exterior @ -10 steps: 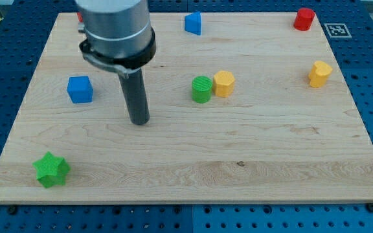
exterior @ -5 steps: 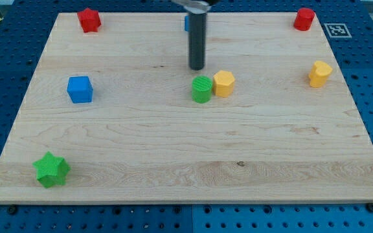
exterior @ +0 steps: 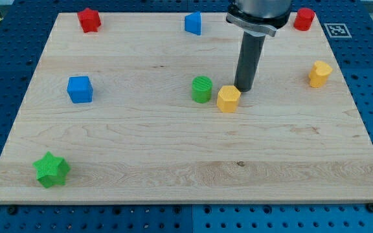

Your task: Push the yellow hexagon downwards

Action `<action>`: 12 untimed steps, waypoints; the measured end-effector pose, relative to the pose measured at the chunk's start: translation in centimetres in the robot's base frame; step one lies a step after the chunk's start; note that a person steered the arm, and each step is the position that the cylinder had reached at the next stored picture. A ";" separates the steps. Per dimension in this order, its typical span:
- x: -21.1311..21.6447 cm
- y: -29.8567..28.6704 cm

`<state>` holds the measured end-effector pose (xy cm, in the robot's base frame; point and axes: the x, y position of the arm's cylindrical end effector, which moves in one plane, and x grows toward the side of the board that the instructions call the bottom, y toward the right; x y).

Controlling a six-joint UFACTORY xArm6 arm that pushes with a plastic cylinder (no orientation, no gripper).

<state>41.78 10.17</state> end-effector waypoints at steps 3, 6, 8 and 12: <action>-3.2 -2.8; 1.4 -4.0; 4.1 -2.7; 6.9 -6.1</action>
<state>48.67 4.07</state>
